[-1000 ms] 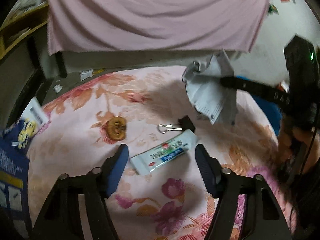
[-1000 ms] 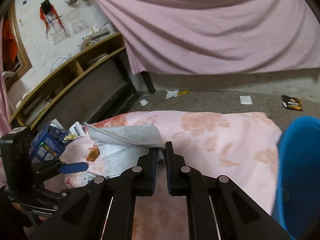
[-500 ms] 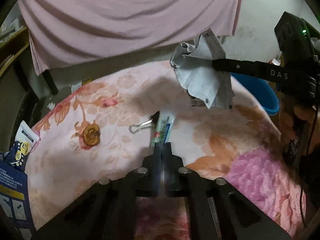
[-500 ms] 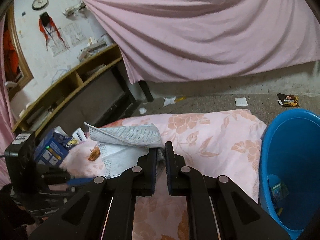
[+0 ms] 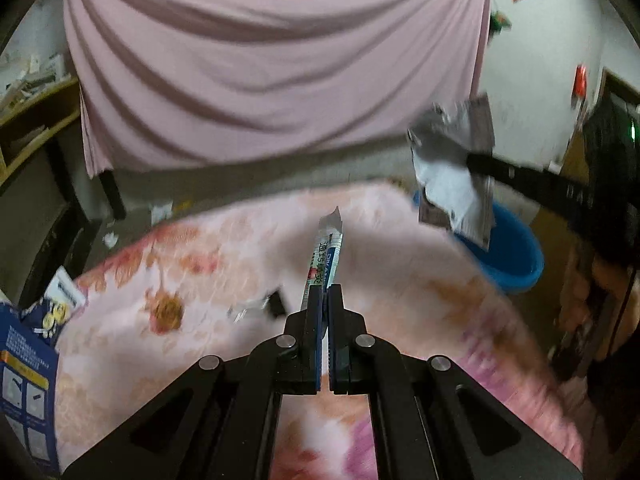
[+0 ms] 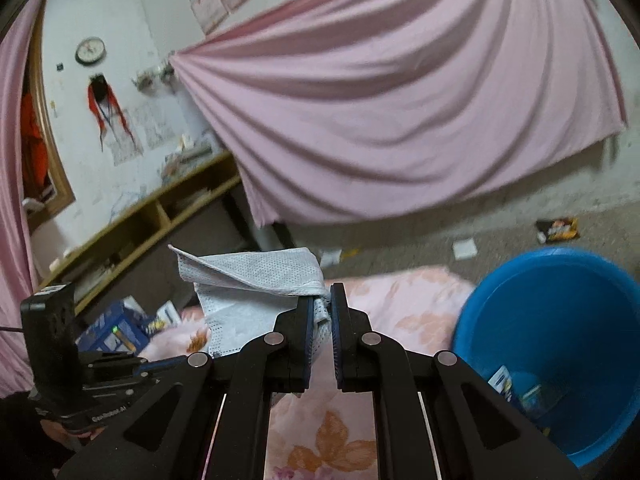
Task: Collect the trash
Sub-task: 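Carry the masks and toothpaste tube with both tools over the blue bucket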
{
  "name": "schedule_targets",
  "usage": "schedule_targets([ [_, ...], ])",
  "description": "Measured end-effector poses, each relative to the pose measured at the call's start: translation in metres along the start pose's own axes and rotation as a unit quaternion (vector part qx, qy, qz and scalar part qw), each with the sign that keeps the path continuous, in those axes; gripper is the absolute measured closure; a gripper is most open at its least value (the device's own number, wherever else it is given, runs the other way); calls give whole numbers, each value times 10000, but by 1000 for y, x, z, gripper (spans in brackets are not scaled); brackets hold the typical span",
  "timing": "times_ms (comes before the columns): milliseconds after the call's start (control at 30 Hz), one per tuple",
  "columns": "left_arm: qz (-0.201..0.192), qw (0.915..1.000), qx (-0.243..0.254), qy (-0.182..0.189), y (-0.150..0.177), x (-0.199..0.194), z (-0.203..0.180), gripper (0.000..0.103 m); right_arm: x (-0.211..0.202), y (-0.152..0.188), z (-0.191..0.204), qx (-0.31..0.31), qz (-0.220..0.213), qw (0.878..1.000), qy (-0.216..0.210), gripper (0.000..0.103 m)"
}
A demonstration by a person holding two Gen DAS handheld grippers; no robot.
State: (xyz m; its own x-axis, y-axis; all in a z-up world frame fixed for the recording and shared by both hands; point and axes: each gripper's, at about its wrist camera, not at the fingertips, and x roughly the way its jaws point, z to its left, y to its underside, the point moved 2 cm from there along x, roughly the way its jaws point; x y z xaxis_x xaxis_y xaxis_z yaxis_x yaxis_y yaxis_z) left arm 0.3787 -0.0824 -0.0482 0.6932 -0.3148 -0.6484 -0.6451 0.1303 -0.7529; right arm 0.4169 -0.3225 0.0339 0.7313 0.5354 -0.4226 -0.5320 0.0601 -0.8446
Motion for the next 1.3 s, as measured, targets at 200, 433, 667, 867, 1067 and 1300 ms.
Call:
schedule_targets([
  [200, -1206, 9917, -206, 393, -39, -24, -30, 103, -54, -17, 2, -342, -1091, 9924, 452, 97],
  [433, -2311, 9700, 110, 751, -73, -50, -81, 103, -115, -29, 2, -745, -2228, 9648, 1179, 96],
  [667, -2610, 9595, 403, 981, -89, -38, -118, 103, -146, -32, -17, -909, -2600, 9434, 1846, 96],
  [867, -2350, 9642, 530, 1109, -98, -15, -157, 103, -156, -26, -52, -781, -2376, 9429, 2200, 96],
  [1067, -1815, 9755, 597, 1086, -100, 12, -180, 103, -142, -22, -86, -433, -1768, 9534, 2406, 96],
  [1300, -878, 9894, 700, 917, -101, 50, -193, 102, -127, -11, -101, -214, -1162, 9646, 2356, 94],
])
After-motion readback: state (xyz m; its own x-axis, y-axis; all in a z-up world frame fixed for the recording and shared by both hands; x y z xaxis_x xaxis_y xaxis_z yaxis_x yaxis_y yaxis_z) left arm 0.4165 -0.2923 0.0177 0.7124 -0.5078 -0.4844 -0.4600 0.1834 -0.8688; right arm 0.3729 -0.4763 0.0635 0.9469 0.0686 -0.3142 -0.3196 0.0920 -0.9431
